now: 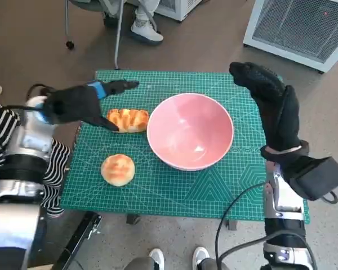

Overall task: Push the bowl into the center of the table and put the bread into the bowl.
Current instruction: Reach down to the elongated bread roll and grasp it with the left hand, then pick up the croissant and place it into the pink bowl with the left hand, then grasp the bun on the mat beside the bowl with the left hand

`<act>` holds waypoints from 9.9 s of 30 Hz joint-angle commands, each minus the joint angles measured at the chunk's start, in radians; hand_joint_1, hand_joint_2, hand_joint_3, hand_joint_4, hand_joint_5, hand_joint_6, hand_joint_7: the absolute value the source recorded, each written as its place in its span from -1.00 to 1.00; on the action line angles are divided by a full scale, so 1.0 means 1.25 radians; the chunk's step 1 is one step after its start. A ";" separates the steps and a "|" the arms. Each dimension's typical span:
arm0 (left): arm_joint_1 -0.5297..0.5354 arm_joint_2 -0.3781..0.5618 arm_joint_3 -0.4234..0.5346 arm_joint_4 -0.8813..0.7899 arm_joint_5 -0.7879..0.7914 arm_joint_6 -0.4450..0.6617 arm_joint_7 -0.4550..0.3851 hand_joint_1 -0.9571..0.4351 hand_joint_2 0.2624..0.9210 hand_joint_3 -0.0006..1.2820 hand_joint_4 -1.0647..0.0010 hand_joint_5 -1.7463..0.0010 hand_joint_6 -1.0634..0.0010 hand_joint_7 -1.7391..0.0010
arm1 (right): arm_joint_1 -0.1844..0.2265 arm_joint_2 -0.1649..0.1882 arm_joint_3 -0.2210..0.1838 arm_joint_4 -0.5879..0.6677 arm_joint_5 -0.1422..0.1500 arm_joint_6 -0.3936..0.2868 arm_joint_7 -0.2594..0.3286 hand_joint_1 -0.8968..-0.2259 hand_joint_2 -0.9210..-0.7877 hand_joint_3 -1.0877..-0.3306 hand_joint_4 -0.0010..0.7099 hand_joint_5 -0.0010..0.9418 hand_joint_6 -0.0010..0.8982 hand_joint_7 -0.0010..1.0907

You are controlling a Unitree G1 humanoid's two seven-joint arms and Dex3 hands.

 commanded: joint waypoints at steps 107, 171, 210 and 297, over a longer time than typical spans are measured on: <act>-0.026 -0.007 -0.082 0.004 0.138 0.173 0.085 -0.29 0.40 -1.00 0.99 0.99 0.81 0.98 | 0.031 0.001 -0.001 0.038 0.031 -0.014 0.021 -0.76 -1.00 -0.12 -0.39 -0.99 -0.89 0.14; 0.063 -0.123 -0.181 0.171 0.219 0.186 0.392 0.55 0.86 -0.93 -0.25 0.20 -0.15 0.87 | 0.047 -0.006 -0.002 0.019 0.038 0.014 0.024 -0.75 -1.00 -0.14 -0.39 -1.00 -0.92 0.14; 0.111 -0.018 -0.015 -0.287 0.162 0.103 0.488 0.38 1.00 -0.93 -0.45 -0.23 -0.12 -0.37 | 0.056 -0.010 -0.009 0.022 0.052 0.020 0.038 -0.76 -1.00 -0.14 -0.30 -0.97 -0.96 0.14; 0.491 0.186 0.274 -0.828 -0.173 0.041 -0.033 0.10 0.37 -1.00 0.74 0.99 0.38 0.97 | 0.122 -0.001 -0.014 -0.070 0.058 0.045 0.015 -0.76 -1.00 -0.15 -0.27 -0.98 -0.93 0.08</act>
